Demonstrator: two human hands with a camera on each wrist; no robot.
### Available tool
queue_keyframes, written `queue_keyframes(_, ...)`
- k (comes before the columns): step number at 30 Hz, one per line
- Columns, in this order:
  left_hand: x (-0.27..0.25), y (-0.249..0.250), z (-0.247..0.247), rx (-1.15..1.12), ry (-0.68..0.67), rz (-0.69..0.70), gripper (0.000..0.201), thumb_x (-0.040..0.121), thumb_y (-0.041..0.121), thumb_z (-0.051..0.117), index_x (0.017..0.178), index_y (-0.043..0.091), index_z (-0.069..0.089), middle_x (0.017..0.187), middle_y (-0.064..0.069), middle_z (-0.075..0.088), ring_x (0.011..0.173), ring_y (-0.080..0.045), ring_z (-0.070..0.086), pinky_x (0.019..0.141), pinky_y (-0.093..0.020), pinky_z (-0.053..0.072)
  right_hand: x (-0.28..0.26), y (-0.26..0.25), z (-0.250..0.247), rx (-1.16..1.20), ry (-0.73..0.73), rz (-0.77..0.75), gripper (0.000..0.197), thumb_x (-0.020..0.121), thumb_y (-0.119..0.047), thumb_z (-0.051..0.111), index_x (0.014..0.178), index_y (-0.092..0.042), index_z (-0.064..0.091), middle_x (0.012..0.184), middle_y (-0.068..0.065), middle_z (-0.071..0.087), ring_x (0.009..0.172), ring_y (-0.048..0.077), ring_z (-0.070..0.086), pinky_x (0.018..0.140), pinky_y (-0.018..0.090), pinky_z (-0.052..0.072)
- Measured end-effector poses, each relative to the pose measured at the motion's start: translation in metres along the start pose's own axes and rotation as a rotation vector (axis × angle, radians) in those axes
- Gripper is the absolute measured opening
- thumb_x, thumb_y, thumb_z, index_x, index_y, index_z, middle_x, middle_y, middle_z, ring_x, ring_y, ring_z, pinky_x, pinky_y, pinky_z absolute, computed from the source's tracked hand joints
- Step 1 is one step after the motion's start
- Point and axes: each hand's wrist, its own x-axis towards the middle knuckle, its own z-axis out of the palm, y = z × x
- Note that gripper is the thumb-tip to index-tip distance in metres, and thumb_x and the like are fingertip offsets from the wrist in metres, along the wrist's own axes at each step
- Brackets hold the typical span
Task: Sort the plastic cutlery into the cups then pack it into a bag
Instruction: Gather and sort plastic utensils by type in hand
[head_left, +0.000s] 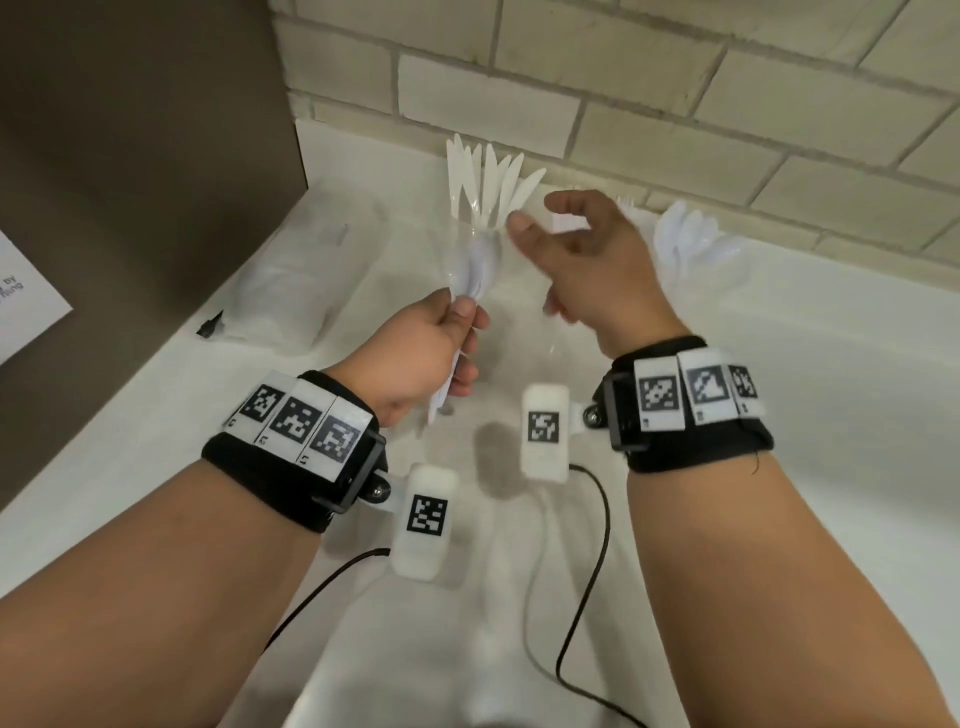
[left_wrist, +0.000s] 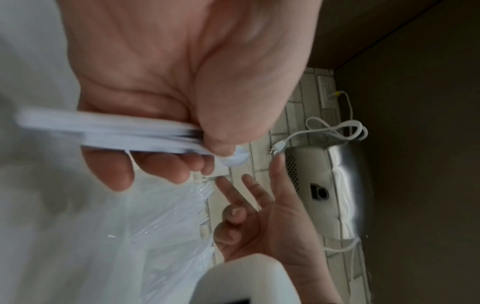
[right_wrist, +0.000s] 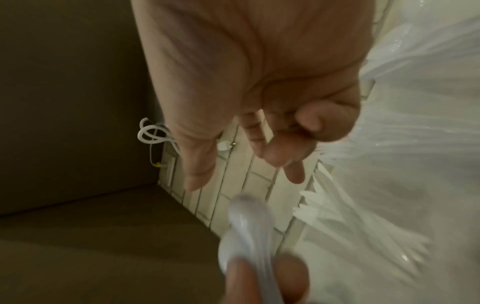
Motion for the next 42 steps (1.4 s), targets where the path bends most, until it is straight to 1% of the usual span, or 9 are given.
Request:
queue_keyframes(3, 0.000, 0.001, 0.008, 0.215, -0.056, 0.068, 0.031, 0.102, 0.036, 0.032, 0.101, 0.015, 0.055, 0.079, 0.000, 0.048, 0.060, -0.014, 0.046, 0.059, -0.030, 0.044, -0.022, 0.003, 0.011, 0.021, -0.119, 0.102, 0.062, 0.078, -0.051, 0.071, 0.128, -0.030, 0.040, 0.078, -0.002, 0.068, 0.043, 0.011, 0.054, 0.042, 0.019, 0.040)
queue_keyframes(11, -0.004, -0.007, 0.022, 0.462, -0.094, 0.140, 0.030, 0.103, 0.027, 0.030, 0.085, 0.012, 0.048, 0.066, 0.000, 0.049, 0.055, -0.014, 0.045, 0.055, -0.029, 0.039, -0.032, 0.012, 0.028, -0.040, -0.157, 0.181, 0.030, 0.090, -0.008, 0.043, 0.118, -0.016, 0.046, 0.077, 0.011, 0.057, 0.047, 0.018, 0.052, 0.043, 0.023, 0.037)
queue_keyframes(16, -0.017, -0.005, 0.019, 0.490, -0.116, 0.145, 0.029, 0.102, 0.032, 0.031, 0.090, 0.012, 0.048, 0.070, -0.001, 0.055, 0.053, -0.008, 0.054, 0.056, -0.023, 0.045, -0.037, 0.012, 0.032, -0.079, -0.096, 0.120, 0.032, 0.090, -0.003, 0.039, 0.119, -0.012, 0.046, 0.088, 0.003, 0.051, 0.074, 0.023, 0.054, 0.060, 0.030, 0.045)
queue_keyframes(22, 0.009, -0.007, -0.036, 0.739, 0.219, 0.177, 0.048, 0.091, 0.056, 0.040, 0.115, 0.019, 0.058, 0.120, -0.013, 0.055, 0.107, -0.030, 0.056, 0.094, -0.037, 0.045, -0.010, -0.007, -0.034, -0.167, 0.301, -0.091, 0.035, 0.087, 0.003, 0.033, 0.116, -0.012, 0.045, 0.075, -0.004, 0.047, 0.058, 0.005, 0.046, 0.053, 0.015, 0.039)
queue_keyframes(24, 0.021, -0.011, -0.060, 0.901, 0.396, 0.063, 0.052, 0.086, 0.058, 0.047, 0.129, 0.028, 0.052, 0.141, -0.012, 0.040, 0.130, -0.031, 0.039, 0.109, -0.044, 0.032, 0.002, -0.016, -0.063, -0.265, 0.491, -0.262, 0.042, 0.082, 0.007, 0.030, 0.120, -0.003, 0.046, 0.082, -0.006, 0.046, 0.065, 0.005, 0.045, 0.055, 0.003, 0.031)
queue_keyframes(27, 0.028, -0.008, -0.080, 1.016, 0.545, -0.100, 0.055, 0.086, 0.047, 0.054, 0.138, 0.036, 0.040, 0.154, -0.011, 0.017, 0.143, -0.037, 0.011, 0.113, -0.052, 0.019, 0.020, -0.011, -0.087, -0.388, 0.661, -0.337, 0.052, 0.075, 0.010, 0.026, 0.121, -0.002, 0.046, 0.103, 0.003, 0.046, 0.077, 0.014, 0.040, 0.057, 0.006, 0.031)
queue_keyframes(33, 0.046, -0.016, -0.100, 1.151, 0.400, -0.523, 0.072, 0.083, 0.032, 0.052, 0.143, 0.049, 0.017, 0.156, -0.022, -0.002, 0.135, -0.051, 0.021, 0.106, -0.057, 0.032, 0.047, 0.035, -0.086, -0.528, 0.596, -0.129, 0.056, 0.075, 0.014, 0.026, 0.124, -0.005, 0.043, 0.127, 0.014, 0.045, 0.076, 0.024, 0.044, 0.062, 0.032, 0.034)
queue_keyframes(37, 0.041, -0.018, -0.081, 1.187, 0.379, -0.478, 0.067, 0.080, 0.020, 0.054, 0.134, 0.047, 0.027, 0.136, -0.018, 0.025, 0.112, -0.046, 0.040, 0.093, -0.056, 0.043, 0.055, 0.053, -0.077, -0.586, 0.498, -0.007, 0.053, 0.079, 0.017, 0.031, 0.126, -0.006, 0.040, 0.130, 0.013, 0.042, 0.076, 0.029, 0.047, 0.064, 0.032, 0.036)
queue_keyframes(42, 0.026, -0.016, -0.064, 1.198, 0.229, -0.366, 0.055, 0.075, 0.018, 0.058, 0.122, 0.037, 0.037, 0.116, -0.015, 0.029, 0.085, -0.036, 0.052, 0.066, -0.037, 0.048, 0.058, 0.033, -0.089, -0.402, 0.694, -0.152, 0.055, 0.074, 0.013, 0.025, 0.123, -0.002, 0.044, 0.116, 0.010, 0.048, 0.082, 0.017, 0.041, 0.058, 0.017, 0.031)
